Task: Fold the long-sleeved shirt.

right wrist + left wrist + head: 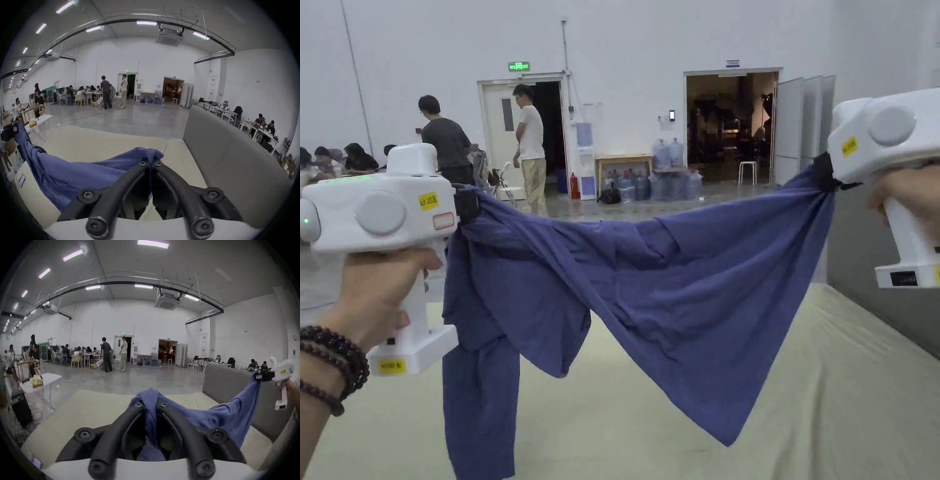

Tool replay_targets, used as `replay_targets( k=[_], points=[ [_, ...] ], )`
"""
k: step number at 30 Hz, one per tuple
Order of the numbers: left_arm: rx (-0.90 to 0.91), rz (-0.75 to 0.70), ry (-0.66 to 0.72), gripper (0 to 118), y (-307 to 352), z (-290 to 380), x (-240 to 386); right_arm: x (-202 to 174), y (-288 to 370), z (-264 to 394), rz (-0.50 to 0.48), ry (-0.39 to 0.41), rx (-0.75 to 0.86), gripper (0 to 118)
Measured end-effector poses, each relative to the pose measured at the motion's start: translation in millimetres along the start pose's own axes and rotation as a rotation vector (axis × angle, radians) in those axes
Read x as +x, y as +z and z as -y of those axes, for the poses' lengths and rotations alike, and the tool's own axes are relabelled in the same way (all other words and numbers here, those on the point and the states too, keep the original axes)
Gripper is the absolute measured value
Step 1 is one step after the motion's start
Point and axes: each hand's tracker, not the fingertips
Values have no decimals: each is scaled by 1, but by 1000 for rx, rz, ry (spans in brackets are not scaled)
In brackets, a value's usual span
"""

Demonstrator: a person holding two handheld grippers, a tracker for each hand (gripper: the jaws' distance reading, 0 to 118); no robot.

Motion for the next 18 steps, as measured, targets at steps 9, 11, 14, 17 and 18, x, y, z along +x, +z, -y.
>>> replay_targets(
  k=[9, 11, 14, 17, 18],
  points=[
    [1, -20, 1, 2, -44, -3, 7, 2, -30, -21, 38, 9, 29, 0],
    [-39, -20, -2, 2, -55, 22, 10, 4, -44, -1, 27, -2, 5, 0],
    [-122, -9, -12, 2, -73, 73, 10, 6, -72, 42, 20, -25, -55, 0],
    [-230, -8, 8, 2, -91, 139, 7, 4, -107, 99, 5, -43, -147, 0],
    [-270, -2, 20, 2, -95, 160, 7, 4, -117, 117, -4, -55, -173, 0]
  ],
)
